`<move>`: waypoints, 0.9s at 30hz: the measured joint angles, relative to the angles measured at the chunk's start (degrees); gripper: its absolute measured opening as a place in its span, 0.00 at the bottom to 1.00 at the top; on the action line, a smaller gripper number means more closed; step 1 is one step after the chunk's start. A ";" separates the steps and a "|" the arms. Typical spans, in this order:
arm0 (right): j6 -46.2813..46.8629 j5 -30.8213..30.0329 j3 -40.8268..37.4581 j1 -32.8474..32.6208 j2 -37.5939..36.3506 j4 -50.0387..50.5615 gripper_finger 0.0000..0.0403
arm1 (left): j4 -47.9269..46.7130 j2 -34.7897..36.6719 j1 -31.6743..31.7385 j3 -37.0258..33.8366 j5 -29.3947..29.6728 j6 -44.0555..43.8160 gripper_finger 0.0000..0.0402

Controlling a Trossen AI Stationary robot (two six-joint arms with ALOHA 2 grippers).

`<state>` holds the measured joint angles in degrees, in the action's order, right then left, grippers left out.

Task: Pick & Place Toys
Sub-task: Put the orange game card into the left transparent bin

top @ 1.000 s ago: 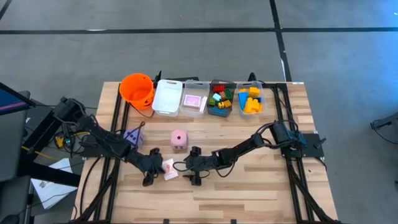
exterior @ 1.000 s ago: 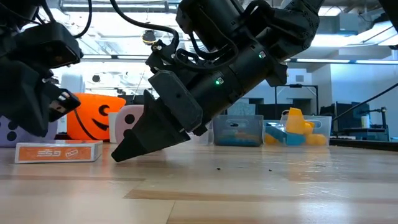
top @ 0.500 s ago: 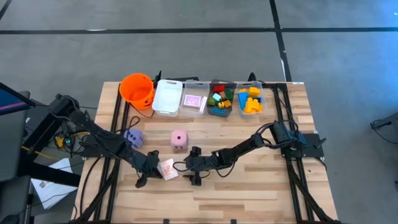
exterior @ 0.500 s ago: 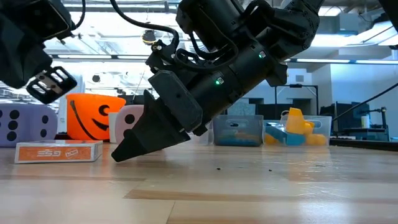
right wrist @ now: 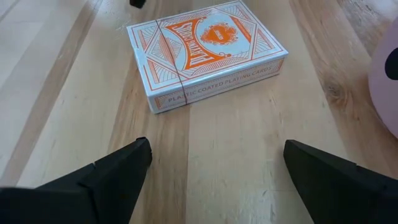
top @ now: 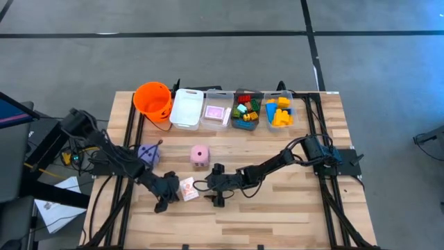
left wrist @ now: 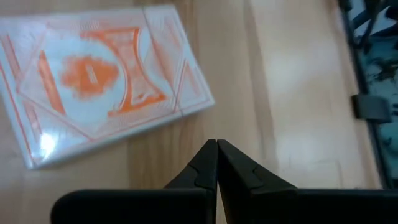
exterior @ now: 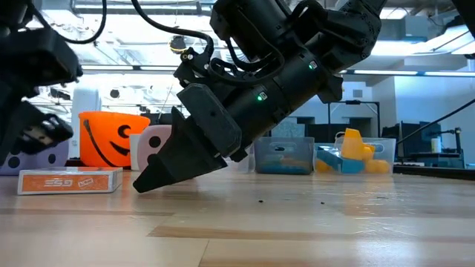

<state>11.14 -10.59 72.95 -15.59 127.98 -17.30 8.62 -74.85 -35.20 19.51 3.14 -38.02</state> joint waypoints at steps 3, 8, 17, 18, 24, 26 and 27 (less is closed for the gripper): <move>0.00 0.00 0.00 0.00 0.00 0.00 0.91 | 0.11 -1.78 -0.02 0.00 0.00 -1.18 0.00; -0.02 0.02 -0.02 -0.01 0.00 0.02 0.91 | 3.99 -5.09 -0.02 0.00 0.06 -1.45 0.00; -0.15 0.04 -0.02 0.00 0.00 0.08 0.91 | 20.62 -14.24 1.02 0.07 13.52 0.94 0.00; -0.15 0.03 -0.02 -0.01 0.00 0.09 0.91 | 20.81 -14.63 1.34 0.09 13.29 1.18 0.00; -0.17 0.04 -0.02 0.00 0.00 0.11 0.91 | 21.11 -15.01 1.57 0.20 10.67 0.52 0.00; -0.16 0.04 -0.02 -0.01 0.00 0.11 0.91 | 20.81 -15.01 1.99 1.05 15.26 1.90 0.00; -0.12 0.03 -0.02 -0.02 0.00 0.11 0.91 | 20.87 -15.01 2.41 1.59 17.33 2.47 0.00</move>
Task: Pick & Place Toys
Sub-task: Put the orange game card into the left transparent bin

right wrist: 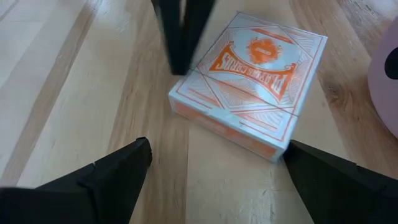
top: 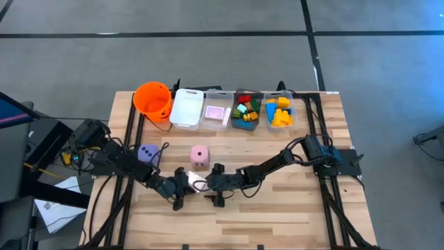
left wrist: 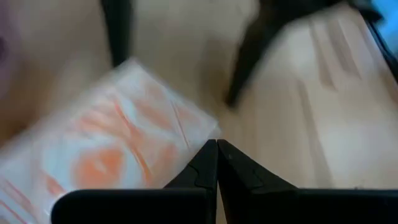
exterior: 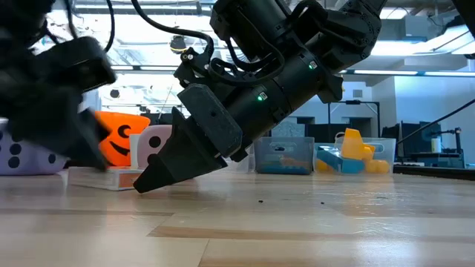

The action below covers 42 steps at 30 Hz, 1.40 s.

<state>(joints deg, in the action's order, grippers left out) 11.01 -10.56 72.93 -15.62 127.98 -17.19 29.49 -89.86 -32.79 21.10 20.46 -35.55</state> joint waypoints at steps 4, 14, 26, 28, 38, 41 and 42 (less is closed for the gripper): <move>2.52 0.02 0.00 0.02 0.00 -0.17 0.91 | -0.04 0.00 2.23 1.97 2.64 2.83 0.00; 7.04 -0.01 -0.05 0.02 0.00 -1.21 0.91 | -3.18 2.16 3.30 3.42 2.22 12.88 0.00; 7.18 -0.01 -0.13 -0.04 0.07 -2.30 0.91 | -42.45 14.64 2.82 3.54 7.83 -3.10 0.00; 7.17 -0.01 -0.13 -0.04 0.09 -2.38 0.91 | -42.87 14.67 2.68 3.57 7.83 -3.74 0.00; 7.05 0.02 -0.13 0.00 0.10 -2.58 0.91 | -39.00 14.91 2.86 3.28 7.59 -3.74 0.00; 7.05 0.02 -0.13 -0.02 0.09 -2.58 0.91 | -37.47 14.64 2.84 3.28 7.57 -3.74 0.00; 7.05 0.04 -0.13 0.00 0.10 -2.58 0.91 | -37.43 14.62 2.84 3.28 7.59 -3.74 0.00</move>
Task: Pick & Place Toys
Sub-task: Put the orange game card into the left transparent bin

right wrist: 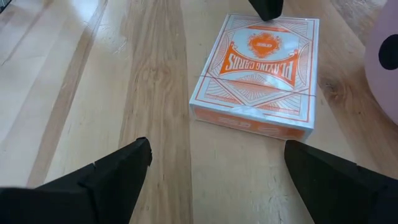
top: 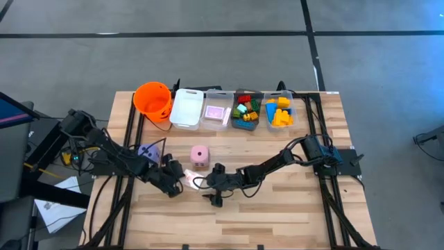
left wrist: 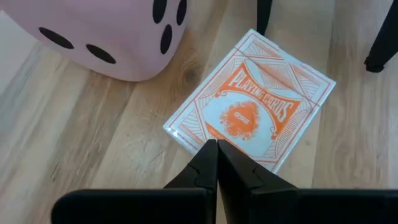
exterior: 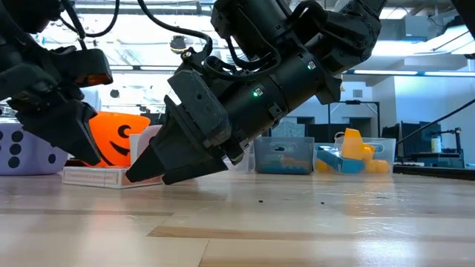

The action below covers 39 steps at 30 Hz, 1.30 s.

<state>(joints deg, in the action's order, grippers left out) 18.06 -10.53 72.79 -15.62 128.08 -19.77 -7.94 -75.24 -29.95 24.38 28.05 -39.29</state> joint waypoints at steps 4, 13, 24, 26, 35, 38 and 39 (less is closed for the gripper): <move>0.00 -0.02 0.00 -0.02 -0.01 -0.02 0.91 | 0.69 0.00 0.00 0.00 0.08 -0.16 0.00; 0.00 -1.78 0.03 0.02 -0.01 0.04 0.91 | 5.26 0.02 0.00 0.02 -0.33 -0.41 0.00; 0.00 -3.42 0.09 0.02 -0.01 0.64 0.91 | -1.26 0.11 -0.02 0.07 -1.43 -0.15 0.00; 0.00 -3.88 0.09 0.04 -0.01 0.70 0.91 | -2.43 0.17 -0.02 0.17 -1.48 -0.17 0.00; 0.00 -4.54 0.11 0.04 -0.01 0.89 0.91 | -3.98 1.40 -0.02 0.09 -1.28 -0.17 0.00; 0.00 -4.54 0.11 0.04 -0.01 0.87 0.91 | -4.56 4.23 -0.02 0.00 -0.06 0.06 0.00; 0.00 -4.54 0.11 0.04 -0.01 0.87 0.91 | -4.52 5.39 -0.02 0.01 0.77 0.29 0.00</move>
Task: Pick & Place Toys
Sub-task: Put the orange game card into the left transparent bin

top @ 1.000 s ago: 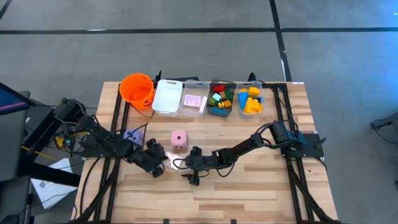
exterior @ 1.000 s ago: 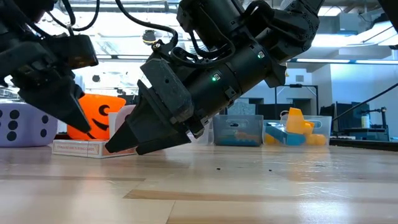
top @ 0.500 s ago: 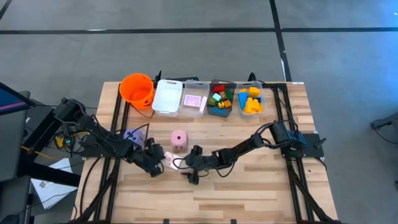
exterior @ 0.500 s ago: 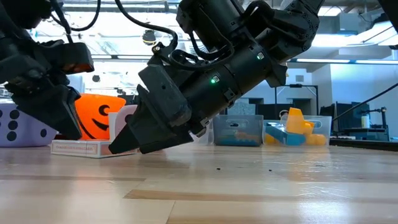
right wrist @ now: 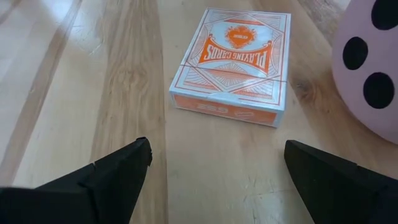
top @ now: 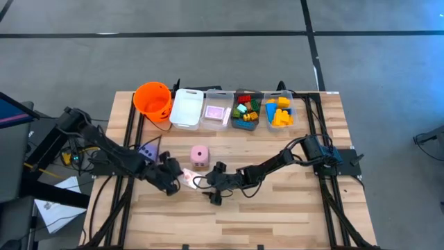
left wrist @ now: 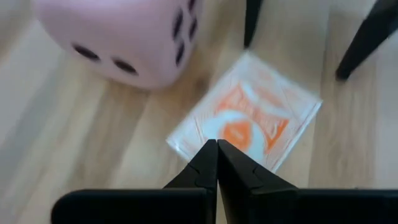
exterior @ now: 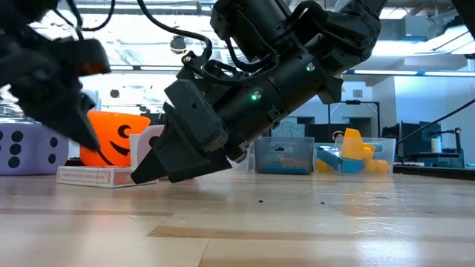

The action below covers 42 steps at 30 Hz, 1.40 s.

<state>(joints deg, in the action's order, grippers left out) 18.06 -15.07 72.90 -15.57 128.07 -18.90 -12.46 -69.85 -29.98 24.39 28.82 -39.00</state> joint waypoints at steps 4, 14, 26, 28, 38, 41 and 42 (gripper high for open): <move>0.00 0.00 0.00 0.00 0.00 0.02 0.91 | -3.10 4.74 0.00 0.02 3.47 0.07 0.00; 0.00 -0.02 0.00 0.00 0.00 0.02 0.91 | -10.93 2.73 0.02 0.04 2.95 -6.73 0.00; 0.00 -0.04 0.00 0.00 0.00 -0.02 0.91 | -1.53 -6.42 0.02 0.04 -3.89 -7.02 0.00; 0.00 -0.04 0.00 0.00 0.00 -0.02 0.91 | 0.13 -6.90 0.00 0.04 -5.33 -7.08 0.00; 0.00 -0.22 0.00 0.02 -0.02 -0.02 0.91 | 2.64 -6.75 0.00 0.06 -7.79 -9.55 0.00; -0.02 -1.65 0.00 0.19 -0.02 0.06 0.91 | 4.58 -6.75 0.00 0.06 -7.81 -9.53 0.00; -0.02 -2.02 0.00 0.30 -0.02 0.21 0.91 | 5.22 -6.75 0.00 0.06 -7.81 -9.53 0.00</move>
<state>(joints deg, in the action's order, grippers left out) 18.04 -17.09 72.90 -15.28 128.05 -18.68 -7.24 -76.60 -29.98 24.45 21.02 -48.53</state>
